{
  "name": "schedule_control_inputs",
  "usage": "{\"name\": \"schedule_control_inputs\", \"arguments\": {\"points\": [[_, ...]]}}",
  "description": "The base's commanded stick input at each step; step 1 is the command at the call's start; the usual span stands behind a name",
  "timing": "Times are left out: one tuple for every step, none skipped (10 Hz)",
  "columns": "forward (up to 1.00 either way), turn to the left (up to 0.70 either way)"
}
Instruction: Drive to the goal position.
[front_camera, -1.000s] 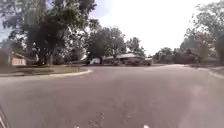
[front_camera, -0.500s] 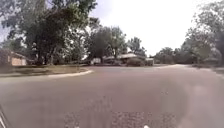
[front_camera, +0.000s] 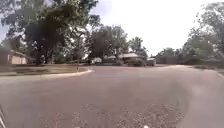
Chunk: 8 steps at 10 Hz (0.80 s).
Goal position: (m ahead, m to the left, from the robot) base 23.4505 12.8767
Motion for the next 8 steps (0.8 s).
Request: {"name": "schedule_control_inputs", "arguments": {"points": [[0.69, 0.03], [0.7, 0.03], [0.7, 0.03], [0.7, 0.03], [0.7, 0.03], [0.7, 0.03], [0.7, 0.03], [0.7, 0.03]]}}
